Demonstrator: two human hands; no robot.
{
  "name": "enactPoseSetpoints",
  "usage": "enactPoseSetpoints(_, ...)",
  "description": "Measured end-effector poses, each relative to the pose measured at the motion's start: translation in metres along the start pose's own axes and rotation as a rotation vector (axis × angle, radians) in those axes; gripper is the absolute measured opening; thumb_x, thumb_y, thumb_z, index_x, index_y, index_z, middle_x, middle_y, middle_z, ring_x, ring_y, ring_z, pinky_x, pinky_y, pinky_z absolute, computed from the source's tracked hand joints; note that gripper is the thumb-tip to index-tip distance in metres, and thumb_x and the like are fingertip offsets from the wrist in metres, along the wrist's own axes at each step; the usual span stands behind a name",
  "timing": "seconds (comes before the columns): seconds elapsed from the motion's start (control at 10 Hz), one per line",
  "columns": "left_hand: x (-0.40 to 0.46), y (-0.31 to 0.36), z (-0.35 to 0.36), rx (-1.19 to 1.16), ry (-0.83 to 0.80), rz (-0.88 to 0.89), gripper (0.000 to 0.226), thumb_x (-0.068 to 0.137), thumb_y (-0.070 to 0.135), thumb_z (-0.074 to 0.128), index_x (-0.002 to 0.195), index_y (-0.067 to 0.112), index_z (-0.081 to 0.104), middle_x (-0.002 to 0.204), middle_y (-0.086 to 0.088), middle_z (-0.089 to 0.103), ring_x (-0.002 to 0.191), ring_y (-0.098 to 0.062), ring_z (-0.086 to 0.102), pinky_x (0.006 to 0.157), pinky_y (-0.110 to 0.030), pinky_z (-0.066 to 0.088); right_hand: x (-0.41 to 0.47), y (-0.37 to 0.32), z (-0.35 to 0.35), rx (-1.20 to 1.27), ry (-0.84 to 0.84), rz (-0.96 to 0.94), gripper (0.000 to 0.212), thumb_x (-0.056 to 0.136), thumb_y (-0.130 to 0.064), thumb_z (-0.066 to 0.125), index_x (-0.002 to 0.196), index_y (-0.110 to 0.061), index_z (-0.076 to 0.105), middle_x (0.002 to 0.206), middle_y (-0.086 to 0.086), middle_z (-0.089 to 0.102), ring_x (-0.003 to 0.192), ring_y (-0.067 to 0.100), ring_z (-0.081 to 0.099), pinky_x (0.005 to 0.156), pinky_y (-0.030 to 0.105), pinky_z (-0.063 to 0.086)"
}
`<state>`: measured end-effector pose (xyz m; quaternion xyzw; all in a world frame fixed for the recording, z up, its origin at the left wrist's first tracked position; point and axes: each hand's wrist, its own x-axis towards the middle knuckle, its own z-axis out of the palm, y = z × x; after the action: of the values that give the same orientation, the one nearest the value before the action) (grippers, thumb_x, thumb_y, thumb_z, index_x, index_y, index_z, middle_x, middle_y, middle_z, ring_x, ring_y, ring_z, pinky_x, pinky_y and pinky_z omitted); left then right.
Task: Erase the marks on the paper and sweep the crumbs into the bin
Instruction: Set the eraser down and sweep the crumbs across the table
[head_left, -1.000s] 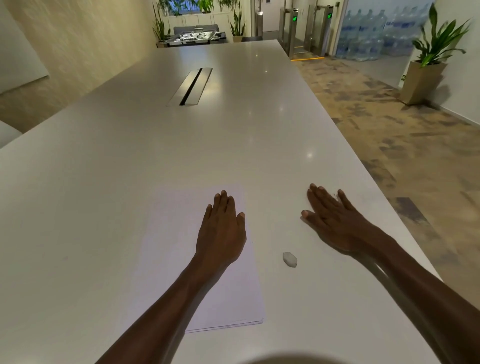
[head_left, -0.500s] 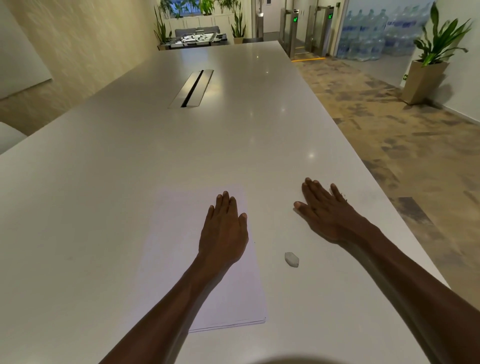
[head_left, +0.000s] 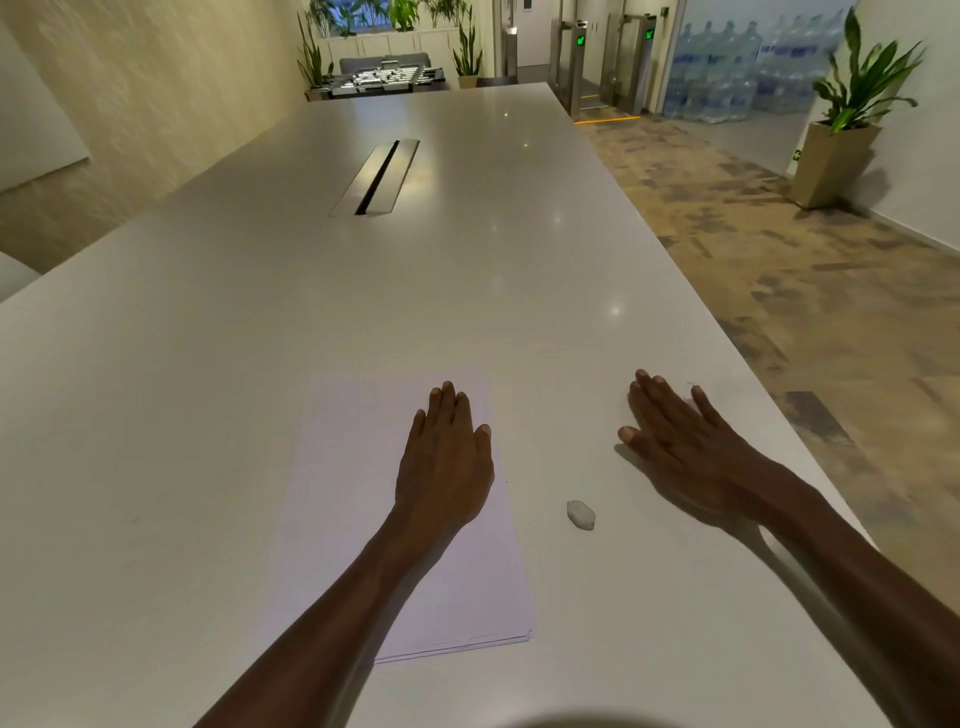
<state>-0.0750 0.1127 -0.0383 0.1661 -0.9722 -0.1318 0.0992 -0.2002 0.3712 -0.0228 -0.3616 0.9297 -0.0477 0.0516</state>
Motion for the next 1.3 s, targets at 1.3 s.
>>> enactPoseSetpoints(1.3, 0.057, 0.088, 0.034, -0.201, -0.105, 0.236, 0.052, 0.106, 0.020, 0.029, 0.154, 0.001, 0.018, 0.165, -0.014, 0.010, 0.153, -0.023, 0.002, 0.124, -0.035, 0.005, 0.026, 0.031, -0.010, -0.011, 0.016, 0.171, 0.085, 0.089, -0.064, -0.008, 0.155, -0.012, -0.003, 0.164, 0.002, -0.010, 0.150, 0.012, -0.010, 0.122, 0.040, -0.010)
